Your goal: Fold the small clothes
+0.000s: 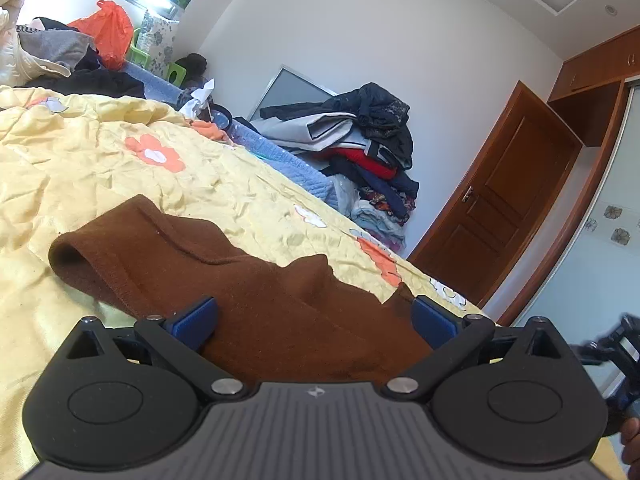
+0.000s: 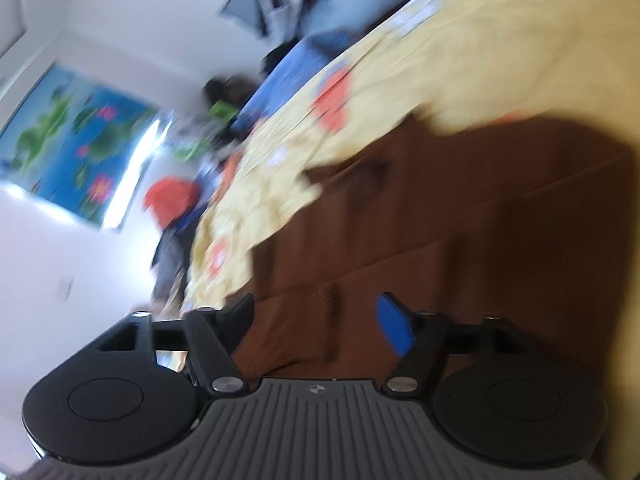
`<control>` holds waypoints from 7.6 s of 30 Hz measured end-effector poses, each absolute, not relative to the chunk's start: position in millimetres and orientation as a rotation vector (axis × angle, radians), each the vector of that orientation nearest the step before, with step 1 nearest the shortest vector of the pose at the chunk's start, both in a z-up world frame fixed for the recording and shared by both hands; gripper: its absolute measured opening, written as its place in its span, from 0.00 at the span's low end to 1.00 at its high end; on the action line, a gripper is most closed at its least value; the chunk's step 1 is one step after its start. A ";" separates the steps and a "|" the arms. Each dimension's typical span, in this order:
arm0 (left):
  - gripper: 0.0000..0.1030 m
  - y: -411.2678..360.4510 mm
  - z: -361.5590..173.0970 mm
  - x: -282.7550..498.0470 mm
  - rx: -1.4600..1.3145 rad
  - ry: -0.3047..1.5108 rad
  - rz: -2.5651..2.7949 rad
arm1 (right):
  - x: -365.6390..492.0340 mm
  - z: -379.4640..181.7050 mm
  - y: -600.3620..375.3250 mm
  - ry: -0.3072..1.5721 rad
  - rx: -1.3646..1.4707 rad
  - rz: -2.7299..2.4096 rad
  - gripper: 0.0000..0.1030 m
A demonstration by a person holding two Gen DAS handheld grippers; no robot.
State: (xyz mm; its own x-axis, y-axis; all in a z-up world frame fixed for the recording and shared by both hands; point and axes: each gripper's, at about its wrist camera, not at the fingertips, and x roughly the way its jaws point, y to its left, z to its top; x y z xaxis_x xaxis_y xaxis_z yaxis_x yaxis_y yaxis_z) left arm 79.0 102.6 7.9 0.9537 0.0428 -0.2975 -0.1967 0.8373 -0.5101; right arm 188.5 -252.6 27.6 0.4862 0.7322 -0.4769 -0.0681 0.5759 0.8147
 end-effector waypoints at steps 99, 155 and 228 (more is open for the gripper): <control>0.93 103.9 25.8 71.3 -0.036 0.635 -0.040 | 35.3 33.0 -294.9 0.619 0.196 0.100 0.94; 0.23 180.0 12.2 -19.4 -0.518 0.770 -0.119 | -34.0 -8.3 -351.2 0.858 0.683 0.234 0.05; 0.99 79.6 1.8 -21.9 -0.012 0.696 -0.176 | -10.3 1.8 -237.3 0.677 0.057 0.058 0.99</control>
